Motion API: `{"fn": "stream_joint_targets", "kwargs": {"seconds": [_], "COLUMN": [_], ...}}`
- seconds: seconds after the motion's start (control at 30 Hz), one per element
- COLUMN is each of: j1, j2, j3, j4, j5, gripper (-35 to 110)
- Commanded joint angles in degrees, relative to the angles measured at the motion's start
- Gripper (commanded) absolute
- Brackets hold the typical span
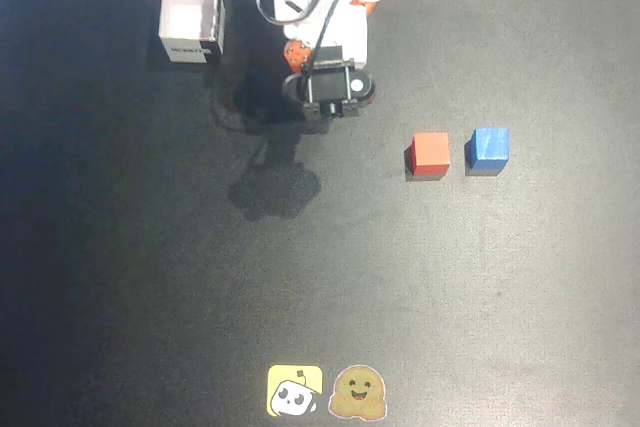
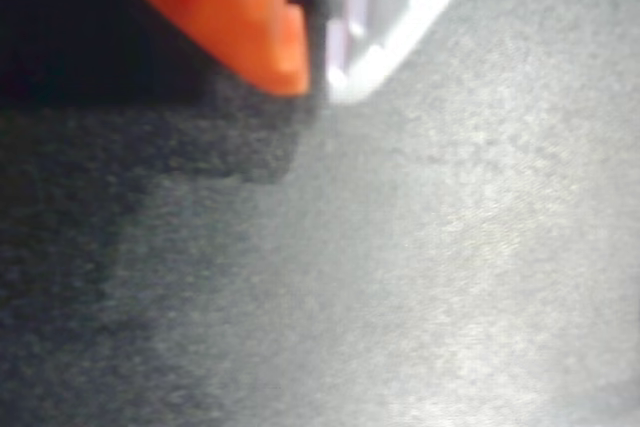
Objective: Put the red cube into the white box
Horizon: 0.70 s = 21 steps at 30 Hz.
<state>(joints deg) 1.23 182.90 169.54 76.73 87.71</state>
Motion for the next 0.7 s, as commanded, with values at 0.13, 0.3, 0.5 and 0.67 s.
{"fn": "stream_joint_targets", "kwargs": {"seconds": [0.13, 0.3, 0.5, 0.67], "j1": [0.0, -0.4, 0.0, 0.1], "j2": [0.3, 0.3, 0.3, 0.3], "j3": [-0.3, -0.3, -0.3, -0.3], "j4": [0.0, 0.0, 0.0, 0.1], "j5": [-0.4, -0.4, -0.4, -0.4], "gripper": [0, 0, 0, 0]}}
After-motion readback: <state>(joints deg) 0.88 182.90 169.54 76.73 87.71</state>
